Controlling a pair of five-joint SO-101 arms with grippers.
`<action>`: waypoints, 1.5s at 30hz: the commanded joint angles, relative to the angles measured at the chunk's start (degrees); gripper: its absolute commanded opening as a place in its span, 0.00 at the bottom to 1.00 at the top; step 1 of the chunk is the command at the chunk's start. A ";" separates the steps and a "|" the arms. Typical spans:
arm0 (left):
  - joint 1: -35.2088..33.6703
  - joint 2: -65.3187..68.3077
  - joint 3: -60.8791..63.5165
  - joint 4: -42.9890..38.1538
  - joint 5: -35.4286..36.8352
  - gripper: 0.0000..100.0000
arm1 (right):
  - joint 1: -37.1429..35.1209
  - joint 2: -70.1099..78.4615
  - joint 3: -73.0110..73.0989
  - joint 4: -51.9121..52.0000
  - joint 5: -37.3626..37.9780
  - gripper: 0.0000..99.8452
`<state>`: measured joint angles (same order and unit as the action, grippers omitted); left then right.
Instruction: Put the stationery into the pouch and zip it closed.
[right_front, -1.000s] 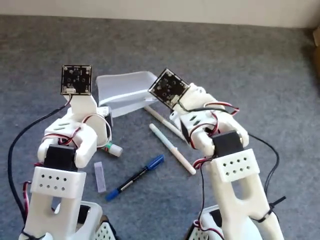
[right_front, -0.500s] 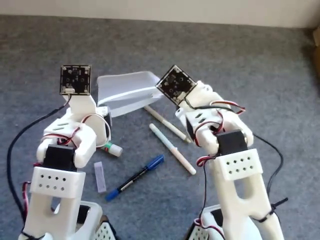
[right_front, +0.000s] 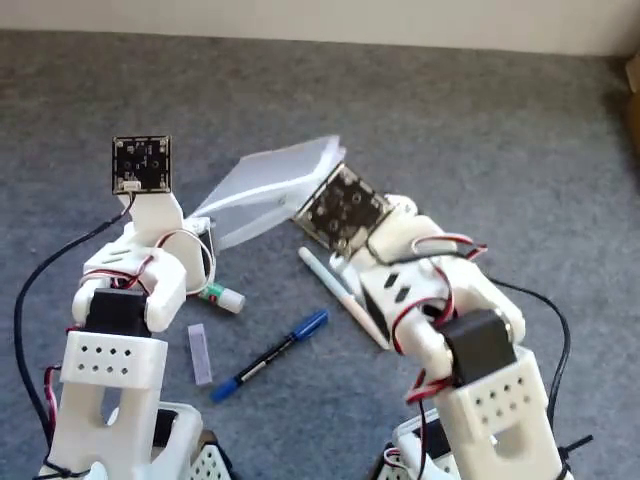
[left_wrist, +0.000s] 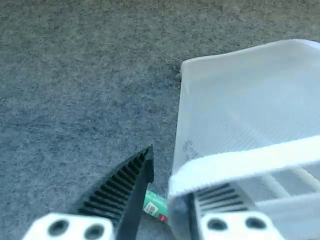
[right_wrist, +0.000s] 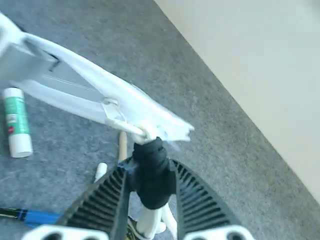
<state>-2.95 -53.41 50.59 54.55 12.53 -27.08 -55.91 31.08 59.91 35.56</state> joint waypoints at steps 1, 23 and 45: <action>-0.84 0.22 -0.13 -2.55 0.44 0.11 | -1.63 -2.68 -3.91 0.75 -0.79 0.01; -1.27 -0.31 0.48 -2.29 0.09 0.01 | -1.27 -4.09 -4.09 5.85 -10.64 0.21; -9.45 -0.40 -6.20 5.98 -1.76 0.01 | 6.90 10.59 0.84 5.23 -23.74 0.17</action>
<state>-11.30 -53.49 47.87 59.56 12.44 -20.92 -49.85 32.40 66.77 13.14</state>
